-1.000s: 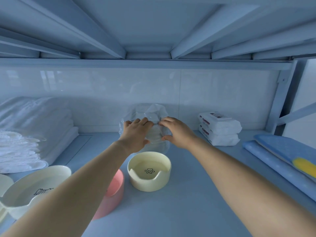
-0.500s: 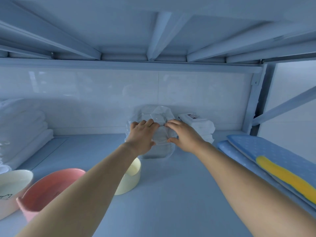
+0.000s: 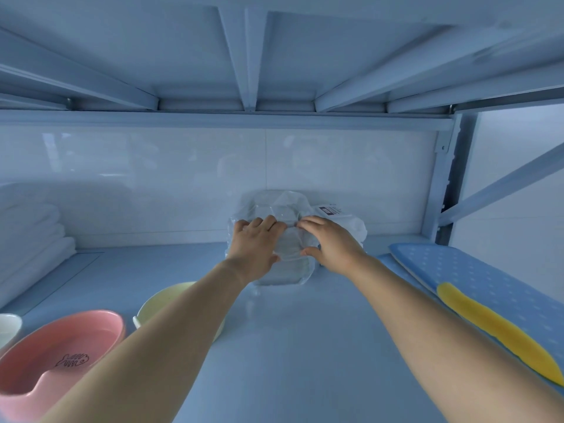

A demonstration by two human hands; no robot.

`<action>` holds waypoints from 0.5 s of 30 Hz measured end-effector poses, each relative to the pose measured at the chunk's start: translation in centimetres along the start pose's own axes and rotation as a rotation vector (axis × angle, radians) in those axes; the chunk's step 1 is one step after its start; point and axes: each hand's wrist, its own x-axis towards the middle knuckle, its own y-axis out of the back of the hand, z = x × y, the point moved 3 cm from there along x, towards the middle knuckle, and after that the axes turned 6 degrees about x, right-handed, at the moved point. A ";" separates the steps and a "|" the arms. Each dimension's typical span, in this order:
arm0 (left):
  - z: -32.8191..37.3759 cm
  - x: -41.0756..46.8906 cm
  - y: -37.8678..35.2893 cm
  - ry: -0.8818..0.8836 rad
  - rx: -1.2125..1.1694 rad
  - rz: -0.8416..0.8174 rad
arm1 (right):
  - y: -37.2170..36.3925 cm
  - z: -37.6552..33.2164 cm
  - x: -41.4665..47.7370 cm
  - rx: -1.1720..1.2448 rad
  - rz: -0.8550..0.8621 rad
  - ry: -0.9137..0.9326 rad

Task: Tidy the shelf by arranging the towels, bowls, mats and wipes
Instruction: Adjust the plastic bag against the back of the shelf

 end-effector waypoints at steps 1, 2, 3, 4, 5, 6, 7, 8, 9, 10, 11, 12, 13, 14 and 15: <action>0.0 0.1 -0.1 0.002 -0.002 0.003 | 0.0 0.1 0.1 0.001 0.001 -0.001; -0.1 0.2 -0.2 0.001 -0.001 0.006 | -0.1 0.3 0.1 0.002 0.000 -0.003; -0.2 0.3 -0.3 -0.002 0.000 0.010 | -0.1 0.4 0.2 0.002 0.000 -0.005; -0.2 0.3 -0.3 -0.005 -0.001 0.008 | -0.1 0.5 0.3 0.001 -0.001 -0.007; -0.2 0.4 -0.3 -0.008 -0.006 0.002 | -0.1 0.6 0.3 -0.002 -0.002 -0.010; -0.2 0.4 -0.3 -0.010 -0.009 -0.005 | -0.1 0.7 0.3 -0.005 -0.002 -0.012; -0.2 0.4 -0.3 -0.012 -0.006 -0.009 | -0.1 0.7 0.3 -0.007 -0.001 -0.014; -0.2 0.4 -0.3 -0.014 -0.001 -0.012 | -0.1 0.6 0.3 -0.005 0.001 -0.017; -0.2 0.4 -0.2 -0.012 0.003 -0.012 | -0.1 0.5 0.2 -0.002 0.003 -0.023; -0.1 0.3 -0.2 -0.007 0.007 -0.009 | -0.1 0.4 0.1 0.001 0.006 -0.030; 0.0 0.2 -0.2 0.000 0.014 -0.006 | -0.2 0.3 0.0 0.001 0.012 -0.035; 0.1 0.1 -0.2 0.010 0.021 -0.004 | -0.2 0.1 -0.1 -0.002 0.020 -0.038; 0.3 -0.1 -0.2 0.020 0.029 -0.001 | -0.3 -0.1 -0.2 -0.007 0.027 -0.044; 0.5 -0.3 -0.3 0.031 0.035 0.003 | -0.3 -0.3 -0.3 -0.011 0.032 -0.051; 0.6 -0.5 -0.4 0.041 0.038 0.008 | -0.4 -0.4 -0.4 -0.015 0.035 -0.058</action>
